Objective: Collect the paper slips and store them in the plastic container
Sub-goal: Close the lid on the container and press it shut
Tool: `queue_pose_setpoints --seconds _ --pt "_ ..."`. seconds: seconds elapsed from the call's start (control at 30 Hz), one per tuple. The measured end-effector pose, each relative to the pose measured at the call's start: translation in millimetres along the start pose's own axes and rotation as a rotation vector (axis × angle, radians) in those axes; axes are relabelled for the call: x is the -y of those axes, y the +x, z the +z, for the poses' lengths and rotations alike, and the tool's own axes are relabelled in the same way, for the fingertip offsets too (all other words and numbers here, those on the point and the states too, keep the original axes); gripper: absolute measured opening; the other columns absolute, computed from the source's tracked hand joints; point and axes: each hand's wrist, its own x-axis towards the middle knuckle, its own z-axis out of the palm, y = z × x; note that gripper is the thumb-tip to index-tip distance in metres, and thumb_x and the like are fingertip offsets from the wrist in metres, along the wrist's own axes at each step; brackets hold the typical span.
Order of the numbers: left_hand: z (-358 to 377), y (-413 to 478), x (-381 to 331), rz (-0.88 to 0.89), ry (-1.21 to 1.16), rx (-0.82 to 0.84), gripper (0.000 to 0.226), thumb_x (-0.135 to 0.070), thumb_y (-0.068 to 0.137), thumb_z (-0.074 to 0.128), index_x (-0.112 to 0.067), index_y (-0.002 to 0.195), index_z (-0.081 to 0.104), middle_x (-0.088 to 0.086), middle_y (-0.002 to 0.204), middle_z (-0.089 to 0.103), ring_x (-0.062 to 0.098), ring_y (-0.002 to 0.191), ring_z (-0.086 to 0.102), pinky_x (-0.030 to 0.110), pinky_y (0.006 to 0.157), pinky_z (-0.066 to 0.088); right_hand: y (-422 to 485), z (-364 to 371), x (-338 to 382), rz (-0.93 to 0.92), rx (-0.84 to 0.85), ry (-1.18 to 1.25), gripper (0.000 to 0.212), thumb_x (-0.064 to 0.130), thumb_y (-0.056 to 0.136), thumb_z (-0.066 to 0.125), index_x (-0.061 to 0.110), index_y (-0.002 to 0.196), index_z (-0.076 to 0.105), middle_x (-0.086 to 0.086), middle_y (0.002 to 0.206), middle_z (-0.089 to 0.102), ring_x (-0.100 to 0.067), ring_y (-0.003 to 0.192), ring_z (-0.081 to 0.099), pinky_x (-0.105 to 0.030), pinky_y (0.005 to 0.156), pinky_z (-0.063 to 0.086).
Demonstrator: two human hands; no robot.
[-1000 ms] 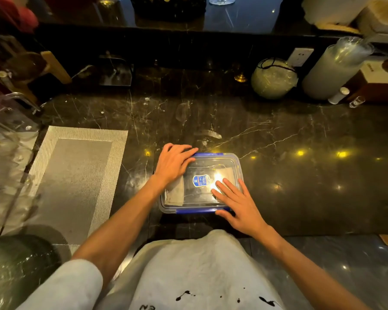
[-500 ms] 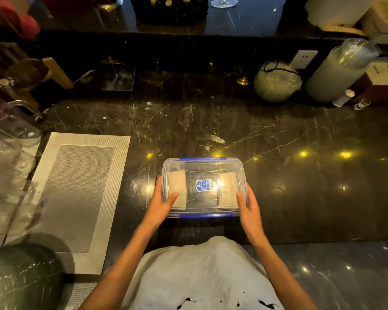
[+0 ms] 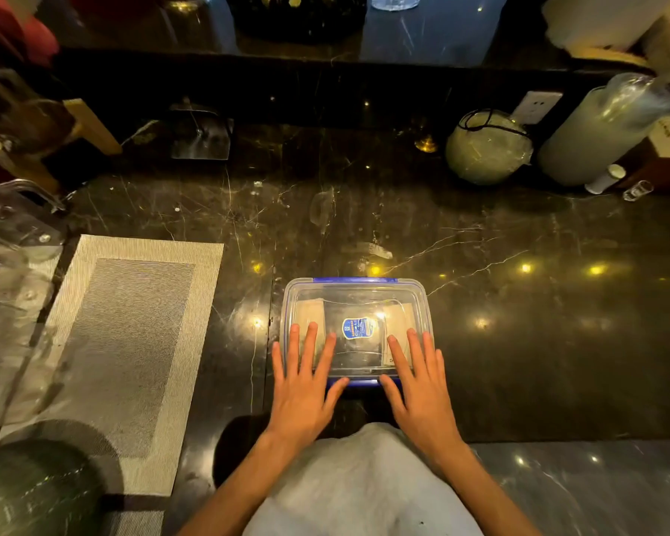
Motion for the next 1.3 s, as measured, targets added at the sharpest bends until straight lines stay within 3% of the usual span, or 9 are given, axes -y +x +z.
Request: queue_pose_setpoints --seconds 0.17,0.37,0.53,0.67,1.0,1.3 --pt "0.7 30.1 11.3 0.039 0.058 0.023 0.076 -0.067 0.095 0.022 -0.025 0.157 0.007 0.009 0.166 -0.001 0.035 0.152 -0.005 0.065 0.117 0.013 28.7 1.1 -4.4 0.020 0.026 -0.076 0.066 0.052 0.100 0.024 0.022 0.158 0.012 -0.009 0.166 0.005 -0.032 0.153 -0.002 -0.052 0.122 0.013" --pt "-16.3 104.4 26.2 0.051 0.079 0.061 0.088 -0.074 0.090 0.030 -0.025 0.157 0.002 0.009 0.166 -0.005 0.036 0.152 -0.008 0.065 0.118 0.010 102.7 -7.3 -9.5 0.041 0.031 -0.052 0.068 0.054 0.099 0.024 0.028 0.158 0.004 -0.005 0.167 -0.001 -0.026 0.153 -0.010 -0.052 0.123 0.010" --pt "-28.0 181.2 36.7 0.059 0.095 0.038 0.088 -0.076 0.089 0.022 -0.024 0.157 0.002 0.010 0.166 -0.004 0.036 0.152 -0.009 0.064 0.119 0.006 179.8 -16.1 -22.2 0.020 0.004 -0.039 0.067 0.057 0.099 0.021 0.030 0.157 0.002 -0.003 0.166 -0.003 -0.026 0.153 -0.009 -0.051 0.123 0.010" --pt "-39.6 249.3 45.8 0.088 0.086 0.005 0.089 -0.076 0.087 0.022 -0.023 0.157 0.007 0.011 0.166 0.000 0.036 0.152 -0.007 0.063 0.119 0.005 246.1 -25.6 -31.3 0.018 -0.020 -0.016 0.066 0.057 0.100 0.023 0.028 0.158 0.010 -0.003 0.167 0.000 -0.025 0.153 -0.009 -0.050 0.123 0.007" --pt "-61.3 394.1 65.1 0.099 0.080 -0.114 0.086 -0.072 0.087 0.030 -0.020 0.154 0.023 0.013 0.163 0.020 0.030 0.151 0.016 0.064 0.117 0.009 396.7 -49.4 -43.2 -0.024 -0.093 -0.076 0.064 0.051 0.100 0.034 0.020 0.155 0.026 -0.012 0.163 0.021 -0.031 0.152 0.009 -0.055 0.119 0.023" --pt "-66.7 452.0 76.6 0.054 0.069 -0.144 0.087 -0.075 0.084 0.028 -0.027 0.156 0.015 0.009 0.165 0.010 0.027 0.153 0.003 0.060 0.119 0.001 457.7 -50.0 -48.6 -0.033 -0.139 -0.030 0.063 0.048 0.100 0.040 0.024 0.156 0.024 -0.008 0.165 0.017 -0.028 0.153 0.002 -0.055 0.122 0.015"
